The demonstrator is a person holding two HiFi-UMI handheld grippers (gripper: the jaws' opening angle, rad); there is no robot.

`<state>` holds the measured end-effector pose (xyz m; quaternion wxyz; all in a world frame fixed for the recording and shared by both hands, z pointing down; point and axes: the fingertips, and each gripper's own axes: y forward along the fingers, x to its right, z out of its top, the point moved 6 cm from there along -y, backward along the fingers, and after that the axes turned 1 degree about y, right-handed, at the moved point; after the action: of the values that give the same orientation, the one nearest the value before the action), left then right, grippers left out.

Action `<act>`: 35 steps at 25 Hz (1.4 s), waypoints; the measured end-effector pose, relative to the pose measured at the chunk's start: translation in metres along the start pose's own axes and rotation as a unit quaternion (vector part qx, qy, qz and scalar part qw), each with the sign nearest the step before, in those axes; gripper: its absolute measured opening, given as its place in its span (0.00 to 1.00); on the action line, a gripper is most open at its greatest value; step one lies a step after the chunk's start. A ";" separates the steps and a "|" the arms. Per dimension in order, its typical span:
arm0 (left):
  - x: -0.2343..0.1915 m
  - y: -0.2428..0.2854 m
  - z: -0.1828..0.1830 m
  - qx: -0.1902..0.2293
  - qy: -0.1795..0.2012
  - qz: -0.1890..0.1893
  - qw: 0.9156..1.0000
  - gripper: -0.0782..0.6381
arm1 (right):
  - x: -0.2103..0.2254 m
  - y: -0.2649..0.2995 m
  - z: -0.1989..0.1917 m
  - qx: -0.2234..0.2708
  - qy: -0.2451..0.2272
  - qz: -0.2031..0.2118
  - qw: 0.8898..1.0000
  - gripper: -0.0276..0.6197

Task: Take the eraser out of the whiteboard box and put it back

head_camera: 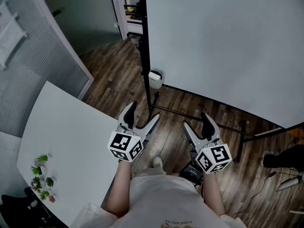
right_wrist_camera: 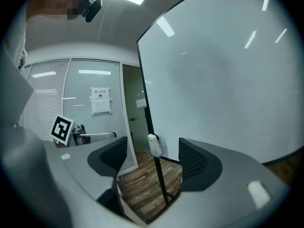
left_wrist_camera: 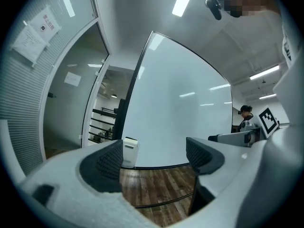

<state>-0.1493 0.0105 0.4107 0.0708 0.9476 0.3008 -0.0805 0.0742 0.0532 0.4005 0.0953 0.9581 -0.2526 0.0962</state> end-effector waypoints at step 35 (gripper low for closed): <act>-0.048 0.103 -0.008 -0.034 0.030 0.022 0.999 0.64 | 0.064 0.070 0.004 0.007 0.027 0.000 1.000 0.55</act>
<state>-0.1269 -0.0981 0.4364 0.0955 0.9531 0.2845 -0.0403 0.0943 -0.0374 0.4213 0.0951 0.9558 -0.2491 0.1236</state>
